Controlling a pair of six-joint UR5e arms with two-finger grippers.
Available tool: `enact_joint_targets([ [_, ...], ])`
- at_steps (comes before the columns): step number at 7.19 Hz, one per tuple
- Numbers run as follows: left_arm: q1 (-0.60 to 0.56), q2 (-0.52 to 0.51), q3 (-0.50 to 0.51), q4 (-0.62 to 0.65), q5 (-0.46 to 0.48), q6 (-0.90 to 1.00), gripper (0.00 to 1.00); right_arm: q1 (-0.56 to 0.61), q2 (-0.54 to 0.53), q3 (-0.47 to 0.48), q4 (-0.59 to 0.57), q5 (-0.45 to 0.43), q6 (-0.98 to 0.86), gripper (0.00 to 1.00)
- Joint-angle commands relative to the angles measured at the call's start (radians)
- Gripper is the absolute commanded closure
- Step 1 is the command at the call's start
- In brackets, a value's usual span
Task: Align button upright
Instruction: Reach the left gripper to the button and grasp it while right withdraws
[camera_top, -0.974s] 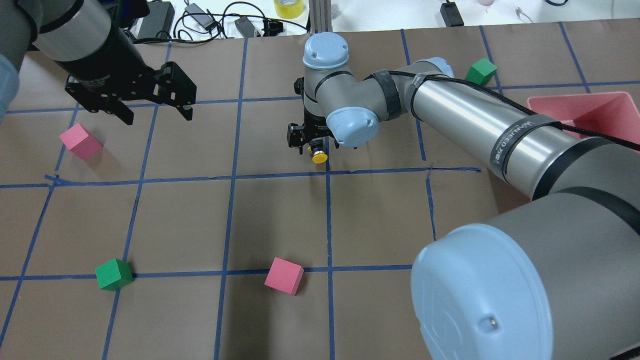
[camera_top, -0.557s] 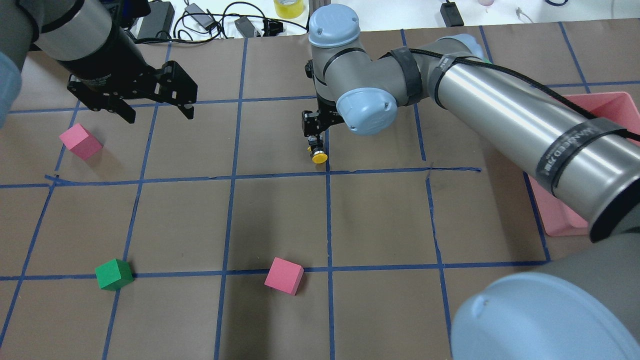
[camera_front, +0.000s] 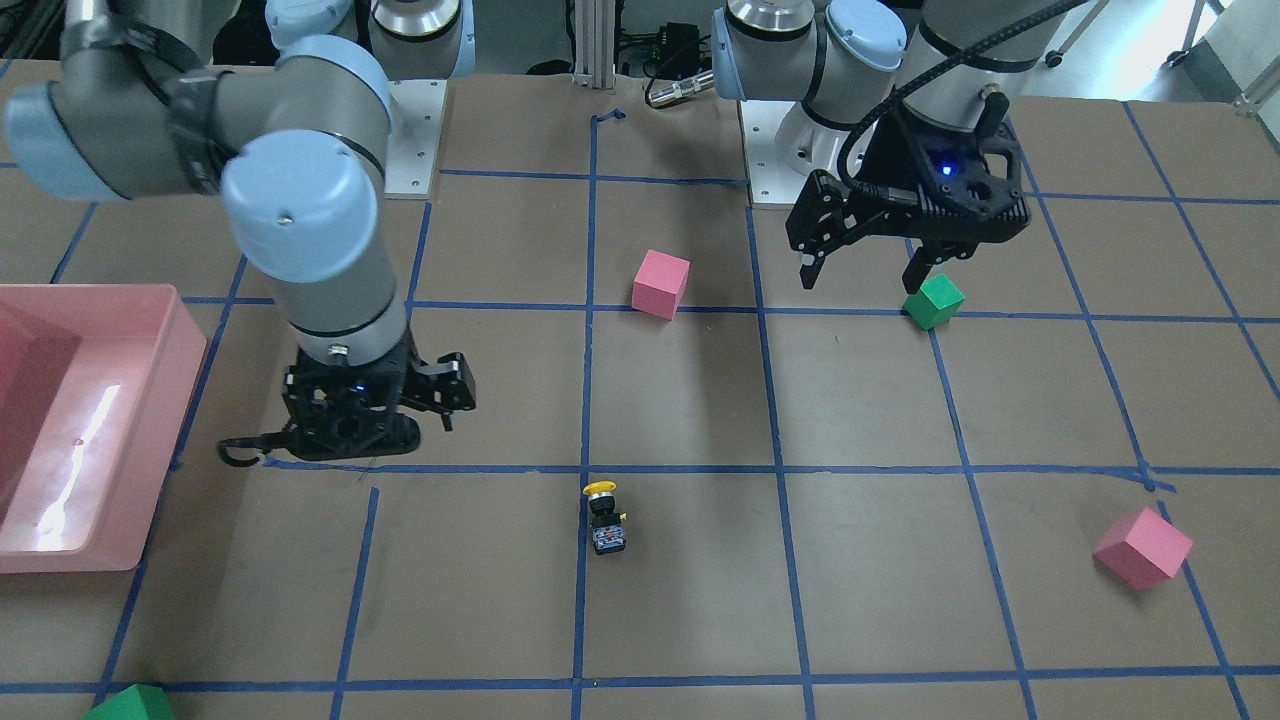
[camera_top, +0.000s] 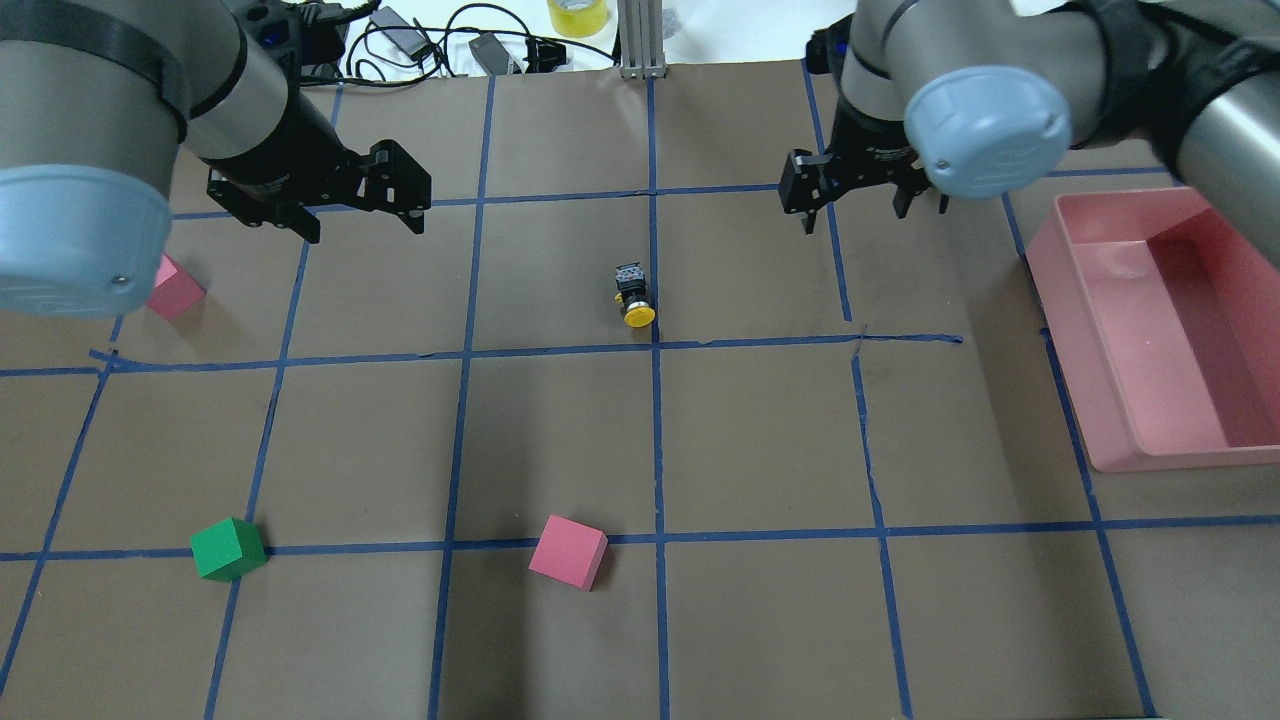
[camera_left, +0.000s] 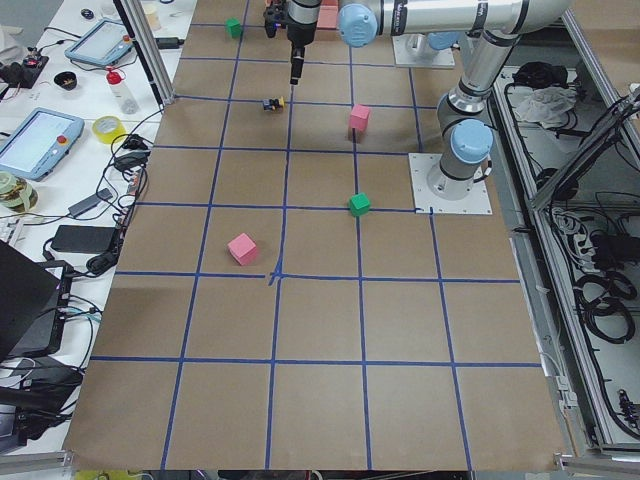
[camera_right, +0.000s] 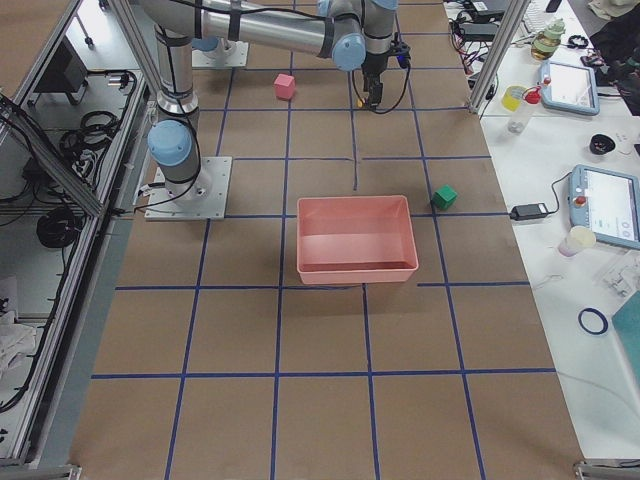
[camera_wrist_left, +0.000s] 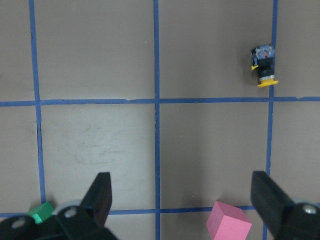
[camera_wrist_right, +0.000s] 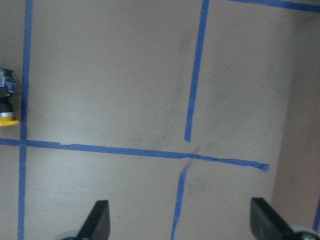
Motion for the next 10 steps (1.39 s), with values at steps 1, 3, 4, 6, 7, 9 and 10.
enact_joint_targets([
  [1,-0.066,-0.117,-0.029,0.178,-0.002,-0.09,0.0,-0.084,-0.094,0.006,0.115,-0.014,-0.158,0.0],
  [3,-0.187,-0.246,-0.029,0.321,0.012,-0.263,0.0,-0.164,-0.111,0.004,0.183,-0.001,-0.281,0.0],
  [4,-0.227,-0.298,-0.03,0.358,0.016,-0.335,0.0,-0.166,-0.123,0.004,0.206,-0.005,-0.278,0.0],
  [6,-0.299,-0.396,-0.039,0.455,0.045,-0.45,0.01,-0.17,-0.127,0.001,0.203,0.021,-0.258,0.0],
  [7,-0.331,-0.448,-0.039,0.525,0.058,-0.539,0.02,-0.166,-0.139,-0.006,0.212,0.02,-0.228,0.0],
  [9,-0.383,-0.542,-0.036,0.605,0.145,-0.598,0.11,-0.172,-0.174,-0.008,0.238,0.024,-0.2,0.0],
  [10,-0.396,-0.561,-0.03,0.619,0.15,-0.612,0.11,-0.17,-0.186,-0.013,0.249,0.1,-0.127,0.0],
])
